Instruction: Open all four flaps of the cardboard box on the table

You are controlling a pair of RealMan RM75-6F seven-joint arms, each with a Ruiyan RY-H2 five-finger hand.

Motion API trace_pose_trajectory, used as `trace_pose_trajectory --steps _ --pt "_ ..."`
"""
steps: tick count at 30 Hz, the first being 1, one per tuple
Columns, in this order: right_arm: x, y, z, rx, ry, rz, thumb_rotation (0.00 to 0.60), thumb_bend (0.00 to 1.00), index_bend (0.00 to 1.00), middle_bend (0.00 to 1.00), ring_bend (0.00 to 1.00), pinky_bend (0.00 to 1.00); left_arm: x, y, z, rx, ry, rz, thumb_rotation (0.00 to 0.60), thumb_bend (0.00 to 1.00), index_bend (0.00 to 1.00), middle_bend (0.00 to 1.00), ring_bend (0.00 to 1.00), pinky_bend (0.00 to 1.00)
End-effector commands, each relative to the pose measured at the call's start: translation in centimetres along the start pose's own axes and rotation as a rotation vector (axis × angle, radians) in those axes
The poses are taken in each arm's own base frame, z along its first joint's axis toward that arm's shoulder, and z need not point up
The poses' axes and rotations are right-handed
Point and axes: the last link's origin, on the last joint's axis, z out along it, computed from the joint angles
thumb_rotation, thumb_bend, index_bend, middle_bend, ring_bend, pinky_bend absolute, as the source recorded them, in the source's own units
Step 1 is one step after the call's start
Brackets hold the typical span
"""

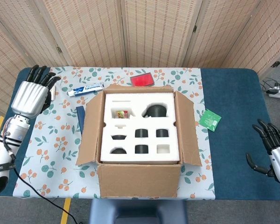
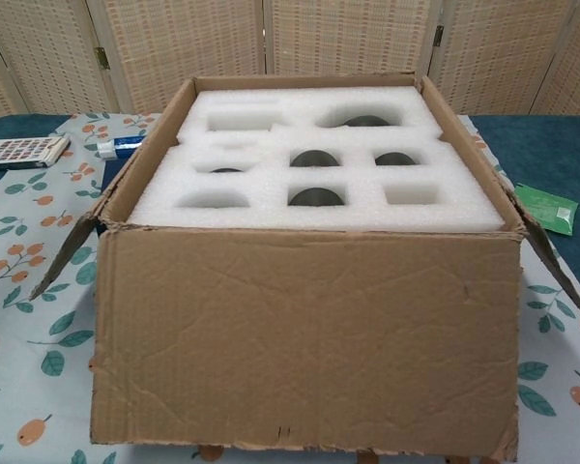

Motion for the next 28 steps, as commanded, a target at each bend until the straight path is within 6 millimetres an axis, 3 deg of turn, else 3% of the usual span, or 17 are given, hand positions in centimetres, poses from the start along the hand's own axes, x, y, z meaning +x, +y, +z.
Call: trace_pose_trajectory --steps 1,5,9,14,17,20,28 --pt "-0.1 0.5 0.3 -0.087 0.067 -0.132 0.390 0.52 0.00 0.00 0.03 0.00 -2.0 -1.9 -4.4 0.110 -0.085 -0.046 0.600 0.45 0.00 0.07 0.00 0.00" --pt "-0.5 0.6 0.6 -0.149 0.074 -0.215 0.391 0.52 0.00 0.00 0.01 0.00 -4.8 -3.1 -9.6 0.251 -0.116 -0.103 0.600 0.32 0.00 0.00 0.00 0.00" --pt "-0.8 0.4 0.9 -0.156 0.045 -0.215 0.391 0.51 0.00 0.00 0.00 0.00 -7.9 -3.4 -14.7 0.325 -0.143 -0.126 0.600 0.32 0.00 0.00 0.00 0.00" --pt "-1.7 -0.2 1.1 -0.135 -0.026 -0.167 0.390 0.52 0.00 0.00 0.00 0.00 -10.5 -3.1 -19.1 0.354 -0.131 -0.211 0.600 0.32 0.00 0.00 0.00 0.00" --pt "-1.7 -0.1 1.2 -0.141 -0.053 -0.161 0.391 0.52 0.00 0.00 0.00 0.00 -11.5 -3.1 -20.4 0.347 -0.130 -0.176 0.600 0.32 0.00 0.00 0.00 0.00" --pt "-1.7 0.0 1.1 -0.154 -0.053 -0.164 0.391 0.51 0.00 0.00 0.00 0.00 -10.7 -2.7 -20.4 0.320 -0.055 -0.178 0.600 0.32 0.00 0.00 0.00 0.00" --pt "-2.6 -0.9 1.0 -0.149 -0.077 -0.164 0.393 0.51 0.00 0.00 0.00 0.00 -11.6 -3.0 -20.2 0.292 -0.097 -0.193 0.600 0.32 0.00 0.00 0.00 0.00"
